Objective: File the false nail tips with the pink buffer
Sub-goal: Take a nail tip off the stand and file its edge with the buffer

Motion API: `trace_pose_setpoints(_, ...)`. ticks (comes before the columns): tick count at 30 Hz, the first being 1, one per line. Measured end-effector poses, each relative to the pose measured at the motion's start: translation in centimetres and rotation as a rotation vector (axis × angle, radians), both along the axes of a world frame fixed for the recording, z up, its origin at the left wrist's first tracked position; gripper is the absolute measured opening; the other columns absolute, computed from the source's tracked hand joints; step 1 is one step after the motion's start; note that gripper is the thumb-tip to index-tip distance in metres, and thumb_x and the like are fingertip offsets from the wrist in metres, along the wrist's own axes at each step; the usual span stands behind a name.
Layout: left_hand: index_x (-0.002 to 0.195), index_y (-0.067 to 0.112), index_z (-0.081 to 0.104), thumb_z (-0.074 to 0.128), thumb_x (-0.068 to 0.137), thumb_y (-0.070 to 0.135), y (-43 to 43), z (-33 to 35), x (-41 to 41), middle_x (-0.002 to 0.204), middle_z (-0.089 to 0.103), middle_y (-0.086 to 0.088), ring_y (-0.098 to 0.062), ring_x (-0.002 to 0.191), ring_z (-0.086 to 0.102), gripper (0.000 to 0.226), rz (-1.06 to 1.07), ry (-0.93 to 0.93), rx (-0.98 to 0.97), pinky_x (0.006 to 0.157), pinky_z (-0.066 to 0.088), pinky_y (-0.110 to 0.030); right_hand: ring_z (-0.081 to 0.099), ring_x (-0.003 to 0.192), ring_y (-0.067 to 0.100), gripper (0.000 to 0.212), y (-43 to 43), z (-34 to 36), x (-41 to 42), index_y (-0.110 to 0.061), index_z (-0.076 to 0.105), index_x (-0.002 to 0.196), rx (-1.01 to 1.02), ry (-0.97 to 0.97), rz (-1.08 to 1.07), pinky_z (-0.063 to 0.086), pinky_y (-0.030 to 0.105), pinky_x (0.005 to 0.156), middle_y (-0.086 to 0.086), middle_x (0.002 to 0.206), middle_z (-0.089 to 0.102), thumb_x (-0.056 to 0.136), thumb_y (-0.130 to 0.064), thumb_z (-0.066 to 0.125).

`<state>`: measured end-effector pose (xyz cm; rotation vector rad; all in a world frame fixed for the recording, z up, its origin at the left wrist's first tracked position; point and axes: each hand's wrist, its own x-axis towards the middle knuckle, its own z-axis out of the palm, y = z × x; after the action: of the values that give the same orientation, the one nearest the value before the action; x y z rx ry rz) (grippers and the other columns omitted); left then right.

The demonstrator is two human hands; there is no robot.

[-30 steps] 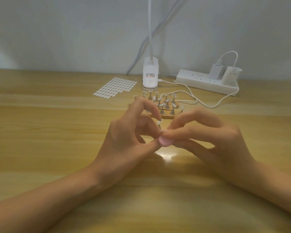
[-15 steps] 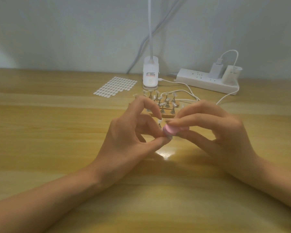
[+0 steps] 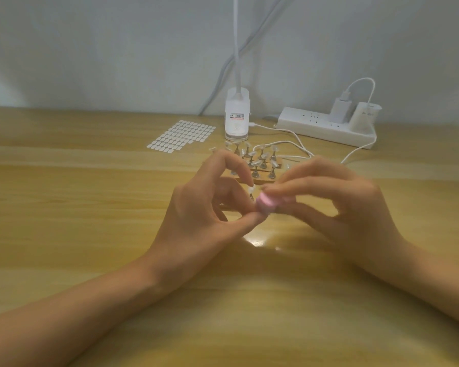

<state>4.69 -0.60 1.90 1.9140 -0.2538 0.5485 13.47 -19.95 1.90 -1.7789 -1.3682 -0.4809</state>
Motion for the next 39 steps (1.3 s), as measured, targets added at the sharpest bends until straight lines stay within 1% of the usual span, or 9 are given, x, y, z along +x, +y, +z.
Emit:
trace_pose_setpoints(5,0.098,0.027,0.05,0.08,0.081,0.033,-0.1,0.0,0.0,0.073,0.073,0.005,-0.012,0.074,0.074,0.035,-0.024,-0.007,-0.007,0.054,0.045,-0.016,0.067,0.091,0.016,0.021,0.3,-0.2,-0.3,-0.015,0.074,0.109,-0.006,-0.011,0.043,0.053,0.028,0.081,0.004,0.098,0.067,0.088,-0.012,0.074)
trace_pose_setpoints(8,0.098,0.026,0.049,0.082,0.079,0.027,-0.1,0.0,0.1,0.072,0.073,0.006,-0.012,0.072,0.073,0.037,-0.021,0.002,-0.016,0.054,0.045,-0.017,0.066,0.088,0.016,0.022,0.0,0.1,-0.1,-0.015,0.073,0.108,0.017,0.026,-0.004,0.053,0.03,0.081,0.002,0.097,0.067,0.087,-0.011,0.074)
trace_pose_setpoints(12,0.1,0.027,0.049,0.079,0.08,0.034,-0.1,0.0,0.0,0.072,0.072,0.008,-0.012,0.073,0.074,0.036,-0.037,-0.003,-0.011,0.053,0.046,-0.02,0.067,0.09,0.013,0.02,0.4,-0.1,-0.8,-0.014,0.076,0.106,-0.019,-0.03,0.035,0.052,0.024,0.082,0.003,0.096,0.067,0.086,-0.012,0.075)
trace_pose_setpoints(16,0.099,0.028,0.049,0.083,0.078,0.026,-0.1,0.1,0.0,0.072,0.073,0.006,-0.012,0.071,0.073,0.04,-0.01,-0.002,0.005,0.054,0.047,-0.018,0.067,0.092,0.015,0.016,0.0,0.3,-0.3,-0.015,0.075,0.104,-0.005,0.025,-0.059,0.053,0.033,0.082,0.003,0.098,0.07,0.088,-0.012,0.075)
trace_pose_setpoints(20,0.1,0.027,0.049,0.079,0.079,0.034,-0.1,0.1,-0.1,0.071,0.071,0.008,-0.011,0.07,0.072,0.038,-0.021,0.001,0.006,0.054,0.045,-0.018,0.067,0.092,0.018,0.016,0.5,-0.1,-0.8,-0.015,0.076,0.105,-0.044,-0.047,0.018,0.053,0.033,0.082,0.002,0.099,0.07,0.09,-0.014,0.075)
trace_pose_setpoints(25,0.099,0.028,0.05,0.082,0.078,0.017,-0.3,0.1,-0.3,0.071,0.072,0.011,-0.014,0.07,0.072,0.04,0.016,-0.04,0.059,0.052,0.049,-0.023,0.067,0.093,0.016,0.017,-0.1,-0.1,0.2,-0.012,0.077,0.104,-0.024,-0.029,-0.067,0.051,0.026,0.086,0.002,0.099,0.069,0.087,-0.011,0.078)
trace_pose_setpoints(31,0.1,0.027,0.05,0.083,0.079,0.017,-0.2,0.1,-0.2,0.076,0.075,0.008,-0.01,0.078,0.075,0.04,-0.009,-0.013,0.014,0.056,0.048,-0.014,0.068,0.093,0.022,0.018,-0.4,0.1,0.8,-0.014,0.074,0.108,0.046,0.082,-0.088,0.054,0.04,0.082,0.006,0.101,0.07,0.089,-0.012,0.075)
trace_pose_setpoints(35,0.102,0.024,0.05,0.084,0.08,0.026,-0.2,0.1,0.0,0.072,0.073,0.007,-0.009,0.074,0.074,0.04,-0.028,0.001,-0.02,0.053,0.046,-0.012,0.066,0.097,0.016,0.018,0.2,-0.3,-0.3,-0.018,0.072,0.109,-0.023,-0.022,-0.001,0.052,0.026,0.086,0.004,0.101,0.068,0.092,-0.015,0.074)
trace_pose_setpoints(39,0.103,0.028,0.051,0.084,0.079,0.014,-0.1,0.0,-0.1,0.076,0.075,0.005,-0.011,0.075,0.075,0.043,-0.034,0.021,-0.026,0.055,0.048,-0.014,0.067,0.093,0.019,0.017,-0.4,0.2,0.3,-0.012,0.075,0.106,-0.005,0.011,-0.1,0.053,0.033,0.083,0.006,0.099,0.068,0.089,-0.01,0.075)
